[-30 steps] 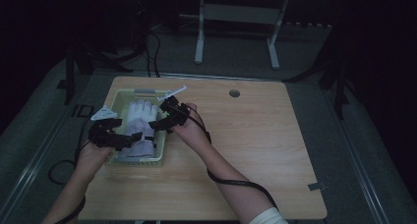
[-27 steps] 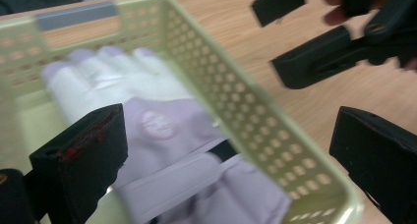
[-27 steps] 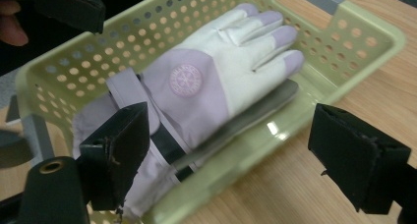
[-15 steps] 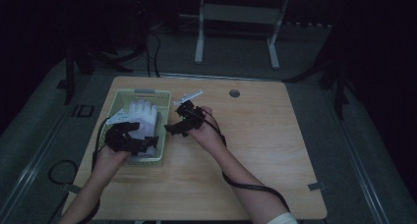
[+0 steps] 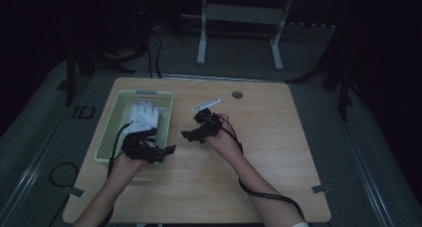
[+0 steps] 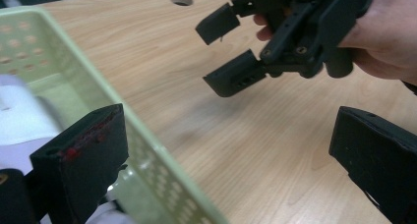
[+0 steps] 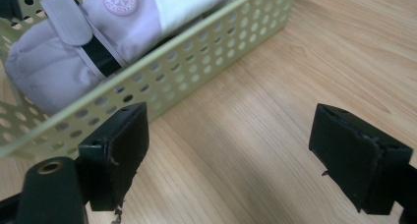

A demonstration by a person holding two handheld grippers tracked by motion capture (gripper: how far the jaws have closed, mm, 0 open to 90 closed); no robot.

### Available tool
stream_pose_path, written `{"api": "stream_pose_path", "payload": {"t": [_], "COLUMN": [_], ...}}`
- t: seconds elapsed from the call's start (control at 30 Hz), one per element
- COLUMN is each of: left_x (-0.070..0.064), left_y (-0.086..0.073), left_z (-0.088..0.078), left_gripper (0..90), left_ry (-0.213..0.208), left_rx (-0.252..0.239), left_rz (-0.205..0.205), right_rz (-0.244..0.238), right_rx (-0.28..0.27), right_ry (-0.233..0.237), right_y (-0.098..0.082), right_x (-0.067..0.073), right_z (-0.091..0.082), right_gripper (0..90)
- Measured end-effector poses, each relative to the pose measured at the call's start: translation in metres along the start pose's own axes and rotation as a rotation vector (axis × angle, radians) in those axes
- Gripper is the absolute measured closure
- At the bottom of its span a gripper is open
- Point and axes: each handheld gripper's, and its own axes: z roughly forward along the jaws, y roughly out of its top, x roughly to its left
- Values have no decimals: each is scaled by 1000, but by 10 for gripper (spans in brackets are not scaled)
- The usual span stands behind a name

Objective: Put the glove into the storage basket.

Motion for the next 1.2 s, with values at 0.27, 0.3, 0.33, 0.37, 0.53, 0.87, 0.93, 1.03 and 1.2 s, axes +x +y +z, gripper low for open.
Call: {"api": "stream_pose_path", "payload": {"t": [0.27,0.3,0.33,0.37,0.53,0.87,0.93,1.03,1.2], "left_x": [-10,-13,-18,-21,-33,-46,-48,-52,-55], "left_y": [-2,-3,-4,-4,-6,-17,-18,-24,-32], "left_z": [10,13,16,18,22,39,41,48,58], "left_gripper": [12,12,12,12,12,12,12,12,12], "left_ry": [-33,-38,-42,-39,-25,-74,-84,-95,-110], "left_rx": [-12,-8,-3,-3,-14,-1,6,13,14], "left_rz": [21,26,39,45,89,82,80,80,80], "right_rz": [4,6,6,8,20,18,16,0,-6], "right_rx": [5,2,-1,2,8,-34,-41,-78,-83], "right_ry": [-9,-10,-10,-14,-12,7,7,15,17], "right_y": [-15,-17,-20,-24,-38,-65,-67,-75,-83], "right_x": [-7,-8,-9,-10,-15,-21,-21,-21,-21], "right_z": [-5,-6,-6,-7,-9,-14,-14,-16,-17], "right_gripper": [150,150,150,150,150,148,148,145,141]}}
